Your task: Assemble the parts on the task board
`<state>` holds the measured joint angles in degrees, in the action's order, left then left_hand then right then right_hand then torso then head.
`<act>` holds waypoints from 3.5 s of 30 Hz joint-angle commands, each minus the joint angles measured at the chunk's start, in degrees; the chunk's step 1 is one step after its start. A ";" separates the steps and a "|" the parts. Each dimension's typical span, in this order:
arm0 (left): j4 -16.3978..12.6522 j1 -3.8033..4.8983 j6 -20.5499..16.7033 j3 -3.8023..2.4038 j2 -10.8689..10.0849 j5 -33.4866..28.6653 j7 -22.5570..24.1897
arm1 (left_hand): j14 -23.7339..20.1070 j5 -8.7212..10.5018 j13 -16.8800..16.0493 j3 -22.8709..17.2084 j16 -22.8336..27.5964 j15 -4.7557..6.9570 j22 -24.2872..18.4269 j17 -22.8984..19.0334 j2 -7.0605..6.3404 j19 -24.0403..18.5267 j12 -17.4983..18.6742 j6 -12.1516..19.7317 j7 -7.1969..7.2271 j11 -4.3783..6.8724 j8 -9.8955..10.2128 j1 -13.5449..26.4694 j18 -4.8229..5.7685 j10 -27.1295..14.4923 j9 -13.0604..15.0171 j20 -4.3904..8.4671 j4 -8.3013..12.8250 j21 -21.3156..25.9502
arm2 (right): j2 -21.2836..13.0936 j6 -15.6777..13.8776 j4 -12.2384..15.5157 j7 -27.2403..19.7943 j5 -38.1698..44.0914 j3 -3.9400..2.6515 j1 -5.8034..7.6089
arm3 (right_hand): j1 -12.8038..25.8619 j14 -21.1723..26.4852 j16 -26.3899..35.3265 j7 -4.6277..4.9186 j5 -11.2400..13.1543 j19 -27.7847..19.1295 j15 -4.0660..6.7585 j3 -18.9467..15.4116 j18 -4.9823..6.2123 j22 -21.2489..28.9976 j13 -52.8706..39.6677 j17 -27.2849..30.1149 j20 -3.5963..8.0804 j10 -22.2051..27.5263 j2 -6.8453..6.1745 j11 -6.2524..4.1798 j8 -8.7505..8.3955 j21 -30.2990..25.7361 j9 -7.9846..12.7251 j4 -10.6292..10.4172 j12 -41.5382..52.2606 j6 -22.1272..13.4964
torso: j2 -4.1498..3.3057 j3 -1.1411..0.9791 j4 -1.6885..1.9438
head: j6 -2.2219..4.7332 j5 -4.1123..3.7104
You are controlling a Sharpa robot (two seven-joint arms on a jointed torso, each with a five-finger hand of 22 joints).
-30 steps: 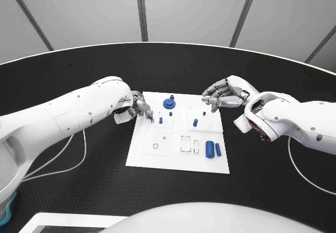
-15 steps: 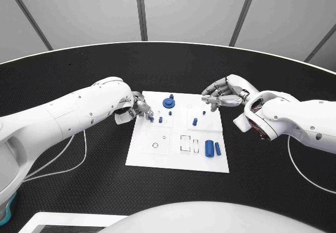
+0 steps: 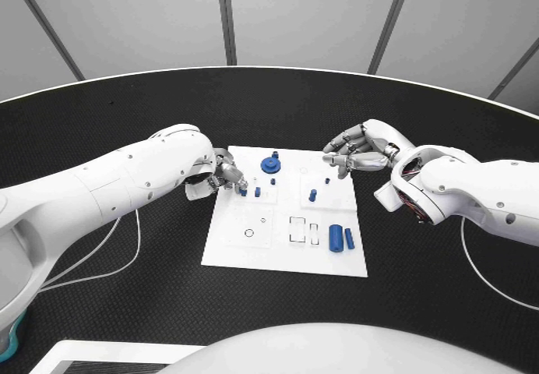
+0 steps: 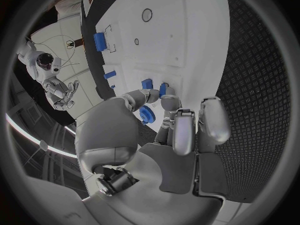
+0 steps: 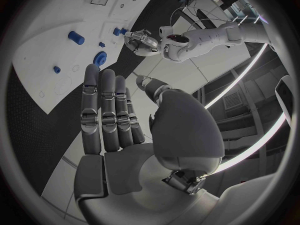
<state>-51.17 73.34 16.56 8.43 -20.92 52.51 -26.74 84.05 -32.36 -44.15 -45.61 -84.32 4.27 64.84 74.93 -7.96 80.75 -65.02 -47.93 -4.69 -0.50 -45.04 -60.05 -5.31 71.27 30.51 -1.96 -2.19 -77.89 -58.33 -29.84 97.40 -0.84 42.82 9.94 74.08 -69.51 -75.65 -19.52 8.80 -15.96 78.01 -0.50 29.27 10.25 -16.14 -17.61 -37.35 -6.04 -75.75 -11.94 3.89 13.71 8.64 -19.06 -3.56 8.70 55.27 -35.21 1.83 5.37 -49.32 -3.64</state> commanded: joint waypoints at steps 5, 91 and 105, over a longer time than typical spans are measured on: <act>0.18 -0.03 0.06 0.00 0.07 0.28 -0.10 | 2.68 -0.21 0.07 -6.89 -0.27 0.38 -0.04 1.33 0.27 0.11 -0.22 -1.36 1.09 1.55 -0.28 -0.12 0.33 1.84 0.05 0.34 7.21 -0.18 | 0.06 0.02 -0.05 -0.01 0.00 0.00 0.00 | -0.09 0.33 0.38 -0.01 -0.39 0.14 0.13 0.04 0.17 0.06 -0.07 -0.08 -0.06 0.43 -0.03 0.14 0.27 0.05 -0.04 -0.42 0.32 -0.49 | -0.02 0.05 0.01 | -0.07 0.00; 3.67 -0.18 1.39 0.03 3.21 0.37 -4.92 | 2.77 9.49 -3.66 4.47 -0.26 0.99 1.54 1.44 0.23 0.79 -1.69 -1.57 2.35 2.41 -0.66 -0.17 0.66 4.46 1.15 0.88 4.06 -0.64 | -0.46 -0.21 0.66 0.18 0.00 -0.01 0.01 | -0.07 0.31 0.53 0.00 -0.46 0.19 0.13 0.03 0.15 0.20 -0.44 -0.53 -0.05 0.54 -0.09 0.16 0.34 0.08 -0.06 -0.54 0.40 -0.53 | 0.08 0.07 0.02 | -0.68 -0.98; 4.20 -0.45 1.17 0.04 3.18 0.37 -5.41 | 2.77 11.07 -3.95 7.48 -0.24 1.25 2.03 1.45 -0.64 1.03 -1.72 -2.48 2.75 2.72 -0.10 1.11 0.76 4.54 0.75 1.14 1.39 -0.82 | -0.38 -0.18 0.54 0.17 0.00 -0.01 0.01 | -0.07 0.31 0.53 0.00 -0.46 0.19 0.13 0.03 0.15 0.20 -0.44 -0.53 -0.05 0.54 -0.09 0.16 0.34 0.08 -0.06 -0.54 0.40 -0.53 | -0.01 0.09 0.04 | -0.68 -1.02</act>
<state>-46.96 72.90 17.75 8.47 -17.72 52.87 -32.17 83.74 -21.52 -48.08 -38.23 -84.32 5.39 66.86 74.95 -8.44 81.68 -67.01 -50.10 -1.94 2.25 -45.49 -59.17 -5.31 76.05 31.32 -1.03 -0.87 -78.55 -58.71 -30.02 97.94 -0.68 42.82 9.93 74.09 -69.51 -75.65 -19.17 8.80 -16.20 78.01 -0.50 29.26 10.25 -15.99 -17.99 -37.82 -6.04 -75.60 -11.94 4.04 13.71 8.64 -19.06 -3.89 8.92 55.27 -35.16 1.91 5.39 -50.00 -4.68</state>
